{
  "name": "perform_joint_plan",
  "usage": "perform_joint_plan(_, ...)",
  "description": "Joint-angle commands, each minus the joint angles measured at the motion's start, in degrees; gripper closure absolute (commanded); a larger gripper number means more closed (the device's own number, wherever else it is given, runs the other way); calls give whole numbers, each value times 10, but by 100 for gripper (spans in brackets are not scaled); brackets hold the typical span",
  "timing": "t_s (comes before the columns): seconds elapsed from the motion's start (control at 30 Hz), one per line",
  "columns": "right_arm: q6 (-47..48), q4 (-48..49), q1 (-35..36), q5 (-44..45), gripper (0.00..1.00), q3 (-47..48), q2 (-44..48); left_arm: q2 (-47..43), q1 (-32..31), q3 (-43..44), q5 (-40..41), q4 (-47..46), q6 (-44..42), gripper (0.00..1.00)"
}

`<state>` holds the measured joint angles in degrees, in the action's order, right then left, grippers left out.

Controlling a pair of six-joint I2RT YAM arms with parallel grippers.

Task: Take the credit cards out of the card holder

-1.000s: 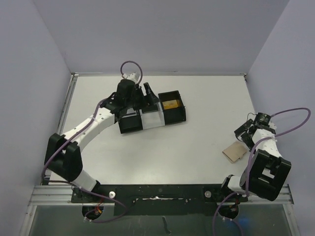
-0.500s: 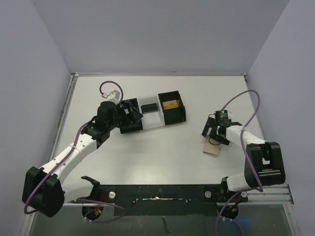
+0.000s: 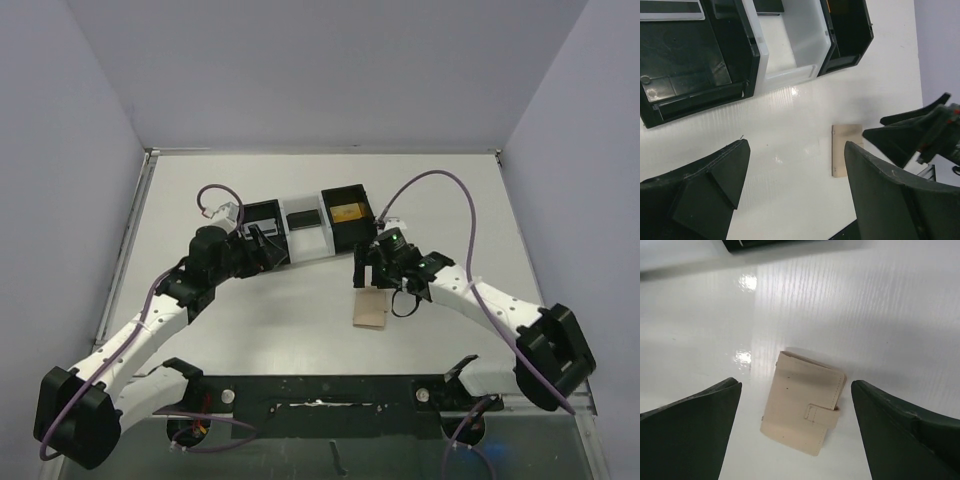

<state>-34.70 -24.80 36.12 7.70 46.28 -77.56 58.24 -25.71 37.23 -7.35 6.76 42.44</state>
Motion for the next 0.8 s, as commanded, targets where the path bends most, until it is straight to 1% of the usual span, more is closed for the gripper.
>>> perform_joint_plan(0.0,-43,8,-21,40,2,-17,91,-17,4,6,-24,-25,-5,24)
perform_joint_plan(0.13,-97,4,-72,-13,10,-75,126,-15,4,-17,-39,-39,13,24)
perform_joint_plan(0.2,-132,13,-81,-26,12,-111,149,-16,3,-28,-57,-59,26,24)
perform_joint_plan(0.3,-166,63,-93,-65,15,-178,182,-16,4,-47,-72,-85,41,24)
perform_joint_plan(0.4,-187,119,-105,-110,20,-217,189,-12,3,-49,-78,-91,44,24)
perform_joint_plan(0.53,-204,167,-108,-137,28,-240,177,-10,3,-43,-81,-84,42,24)
perform_joint_plan(0.63,-205,176,-111,-136,33,-245,162,-9,4,-39,-83,-75,41,24)
perform_joint_plan(0.77,-199,186,-112,-145,43,-250,156,-7,3,-40,-86,-70,47,24)
